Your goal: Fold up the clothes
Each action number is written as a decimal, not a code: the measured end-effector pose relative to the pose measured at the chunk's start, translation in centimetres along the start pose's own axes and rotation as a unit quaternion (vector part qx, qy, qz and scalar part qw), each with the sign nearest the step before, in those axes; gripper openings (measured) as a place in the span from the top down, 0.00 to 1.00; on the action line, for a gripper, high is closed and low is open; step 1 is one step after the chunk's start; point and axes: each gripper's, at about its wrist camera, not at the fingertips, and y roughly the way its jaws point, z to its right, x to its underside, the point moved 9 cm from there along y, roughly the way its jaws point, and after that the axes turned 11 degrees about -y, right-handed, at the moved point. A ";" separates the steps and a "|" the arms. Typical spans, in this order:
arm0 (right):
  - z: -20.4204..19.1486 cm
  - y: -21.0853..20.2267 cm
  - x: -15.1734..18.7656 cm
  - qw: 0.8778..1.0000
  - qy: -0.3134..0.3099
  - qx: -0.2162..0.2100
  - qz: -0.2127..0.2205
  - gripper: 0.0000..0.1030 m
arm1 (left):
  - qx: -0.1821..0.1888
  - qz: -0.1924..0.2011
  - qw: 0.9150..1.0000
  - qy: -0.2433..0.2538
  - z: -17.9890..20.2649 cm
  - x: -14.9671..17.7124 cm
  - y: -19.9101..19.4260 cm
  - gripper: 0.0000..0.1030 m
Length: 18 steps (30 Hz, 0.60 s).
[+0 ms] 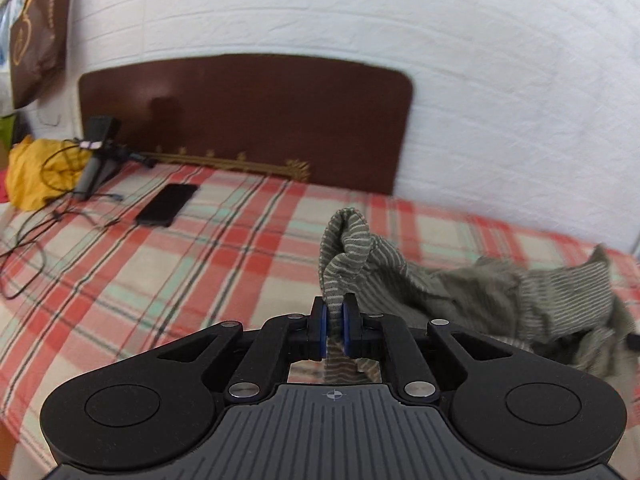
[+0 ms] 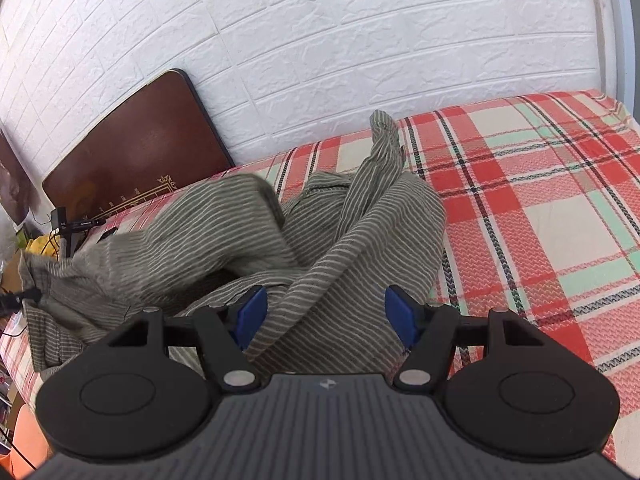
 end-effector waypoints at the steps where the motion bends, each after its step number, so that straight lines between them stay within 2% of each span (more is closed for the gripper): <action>1: 0.0 0.1 -0.1 1.000 0.002 0.000 -0.001 0.32 | -0.009 -0.007 1.000 0.000 -0.5 0.6 0.4 0.97; 5: -0.2 0.4 -0.3 1.000 0.007 0.001 -0.002 0.32 | -0.032 -0.022 0.999 0.008 -1.6 2.5 1.4 0.97; 10: 0.3 1.5 -0.8 1.000 0.008 0.022 -0.001 0.32 | -0.053 -0.037 0.998 0.021 -2.1 4.0 2.6 0.97; 11: 0.5 2.0 -0.8 1.000 0.007 0.028 -0.004 0.36 | -0.056 -0.043 0.997 0.022 -2.2 4.4 2.9 0.97; 13: 0.9 2.7 -0.2 0.999 0.019 0.016 -0.024 0.73 | -0.058 -0.049 0.997 0.022 -2.4 4.8 3.2 0.97; 14: 1.1 3.1 0.2 0.999 0.026 0.009 -0.034 0.99 | -0.058 -0.051 0.997 0.020 -2.5 4.9 3.2 0.97; 15: 1.3 3.4 0.5 0.998 0.032 0.002 -0.044 0.98 | -0.057 -0.051 0.997 0.020 -2.5 5.0 3.1 0.97; 18: 2.3 1.3 -0.6 0.999 0.046 0.005 -0.006 0.98 | -0.058 -0.048 0.997 0.027 -2.1 4.7 2.8 0.97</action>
